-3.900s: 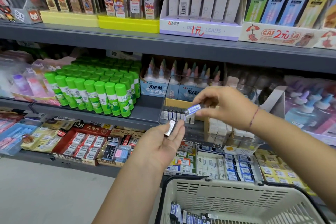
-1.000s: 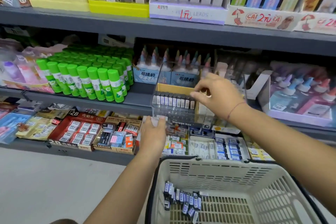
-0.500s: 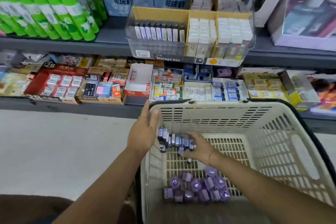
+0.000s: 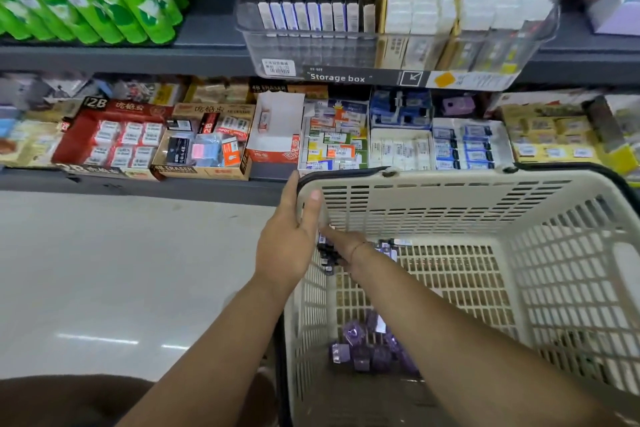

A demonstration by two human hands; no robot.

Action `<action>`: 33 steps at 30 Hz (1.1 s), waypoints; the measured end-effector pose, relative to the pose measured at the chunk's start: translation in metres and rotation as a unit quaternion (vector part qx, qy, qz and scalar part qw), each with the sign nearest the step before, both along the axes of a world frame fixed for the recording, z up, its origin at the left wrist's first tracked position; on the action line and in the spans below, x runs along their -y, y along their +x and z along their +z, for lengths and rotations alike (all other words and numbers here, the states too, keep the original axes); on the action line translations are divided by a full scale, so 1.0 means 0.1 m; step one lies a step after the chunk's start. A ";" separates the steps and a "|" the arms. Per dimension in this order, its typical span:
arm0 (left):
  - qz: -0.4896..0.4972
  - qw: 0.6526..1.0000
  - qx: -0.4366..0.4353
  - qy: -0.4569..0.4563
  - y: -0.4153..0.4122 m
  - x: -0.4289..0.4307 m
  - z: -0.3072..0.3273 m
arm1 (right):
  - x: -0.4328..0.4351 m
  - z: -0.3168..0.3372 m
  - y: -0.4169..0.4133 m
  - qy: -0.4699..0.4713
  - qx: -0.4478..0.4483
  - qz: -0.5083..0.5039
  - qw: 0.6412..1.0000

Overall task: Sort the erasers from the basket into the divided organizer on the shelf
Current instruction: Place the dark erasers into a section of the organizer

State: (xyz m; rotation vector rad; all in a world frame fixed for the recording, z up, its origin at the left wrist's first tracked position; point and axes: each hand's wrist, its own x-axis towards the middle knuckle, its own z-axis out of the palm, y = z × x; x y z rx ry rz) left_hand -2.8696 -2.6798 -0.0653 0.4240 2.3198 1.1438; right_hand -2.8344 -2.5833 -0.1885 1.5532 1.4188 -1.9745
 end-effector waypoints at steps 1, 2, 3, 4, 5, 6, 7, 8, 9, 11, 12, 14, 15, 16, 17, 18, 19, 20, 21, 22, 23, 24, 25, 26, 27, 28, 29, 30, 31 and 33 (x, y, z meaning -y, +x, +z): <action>-0.001 1.000 0.001 0.000 0.00 0.00 -0.01 | 0.02 0.02 0.01 0.016 0.008 0.021 1.000; -0.002 1.000 0.002 0.000 -0.01 0.00 -0.02 | 0.04 -0.03 0.02 0.036 0.021 0.042 0.998; -0.003 1.000 0.002 -0.001 -0.01 0.00 -0.02 | 0.06 -0.06 0.02 0.050 0.024 0.060 0.997; -0.003 1.000 0.002 -0.001 -0.01 0.00 -0.03 | 0.09 -0.05 0.03 0.051 0.019 0.074 0.996; -0.005 1.000 0.000 -0.002 -0.01 0.01 -0.03 | 0.11 -0.04 0.03 0.044 0.007 0.076 0.996; -0.006 1.000 -0.003 -0.002 -0.01 0.01 -0.03 | 0.13 -0.12 0.02 0.025 -0.003 0.070 0.997; -0.007 1.000 -0.005 -0.003 -0.01 0.01 -0.03 | 0.14 -0.11 0.03 0.006 -0.008 0.057 0.998; -0.007 1.000 -0.005 -0.004 -0.01 0.01 -0.04 | 0.15 -0.10 0.04 -0.018 -0.011 0.042 0.999; -0.008 1.000 -0.006 -0.005 -0.01 0.01 -0.04 | 0.18 -0.08 0.06 -0.035 -0.014 0.030 0.999; -0.010 1.000 -0.009 -0.007 -0.01 0.00 -0.04 | 0.21 -0.07 0.10 -0.067 -0.012 0.021 0.997; -0.010 1.000 -0.011 -0.007 -0.01 0.00 -0.04 | 0.22 -0.09 0.12 -0.082 -0.009 0.023 0.996; -0.009 1.000 -0.012 -0.007 -0.01 0.00 -0.04 | 0.23 -0.11 0.13 -0.088 -0.004 0.019 0.996; -0.009 1.000 -0.011 -0.007 -0.01 0.00 -0.03 | 0.22 -0.11 0.14 -0.094 -0.003 0.008 0.995; -0.010 1.000 -0.011 -0.008 -0.01 0.00 -0.03 | 0.22 -0.09 0.16 -0.103 -0.008 -0.003 0.995; -0.010 1.000 -0.012 -0.008 0.00 0.00 -0.03 | 0.21 -0.07 0.19 -0.107 -0.015 -0.011 0.994; -0.010 1.000 -0.012 -0.007 0.00 0.00 -0.02 | 0.20 -0.07 0.22 -0.114 -0.020 -0.020 0.993; -0.009 1.000 -0.010 -0.005 0.00 0.00 -0.02 | 0.20 -0.08 0.24 -0.121 -0.022 -0.026 0.992; -0.008 1.000 -0.008 -0.003 0.00 0.00 -0.02 | 0.21 -0.08 0.25 -0.129 -0.024 -0.034 0.991; -0.008 1.000 -0.007 -0.001 0.00 0.00 -0.02 | 0.22 -0.10 0.26 -0.131 -0.023 -0.043 0.990; -0.008 1.000 -0.006 0.000 0.00 -0.01 -0.02 | 0.23 -0.11 0.27 -0.133 -0.023 -0.057 0.989; -0.008 1.000 -0.006 0.001 0.01 -0.01 -0.02 | 0.23 -0.12 0.28 -0.136 -0.025 -0.073 0.988; -0.009 1.000 -0.006 0.000 0.01 -0.02 -0.02 | 0.23 -0.14 0.29 -0.141 -0.030 -0.092 0.985; -0.009 1.000 -0.007 -0.001 0.01 -0.02 -0.01 | 0.22 -0.15 0.30 -0.143 -0.037 -0.107 0.983; -0.008 1.000 -0.007 -0.001 0.01 -0.02 -0.01 | 0.22 -0.15 0.30 -0.147 -0.041 -0.117 0.981; -0.007 1.000 -0.007 -0.001 0.02 -0.02 -0.01 | 0.23 -0.12 0.30 -0.158 -0.039 -0.124 0.979; -0.007 1.000 -0.007 -0.001 0.02 -0.02 -0.01 | 0.24 -0.09 0.31 -0.169 -0.037 -0.126 0.977; -0.007 1.000 -0.008 -0.002 0.02 -0.02 0.00 | 0.25 -0.08 0.31 -0.172 -0.034 -0.123 0.977; -0.007 1.000 -0.009 -0.004 0.03 -0.02 0.01 | 0.25 -0.06 0.30 -0.167 -0.035 -0.115 0.979; -0.008 1.000 -0.010 -0.007 0.03 -0.02 0.01 | 0.26 -0.06 0.29 -0.156 -0.035 -0.108 0.981; -0.009 1.000 -0.011 -0.009 0.04 -0.03 0.02 | 0.26 -0.06 0.28 -0.125 -0.038 -0.109 0.985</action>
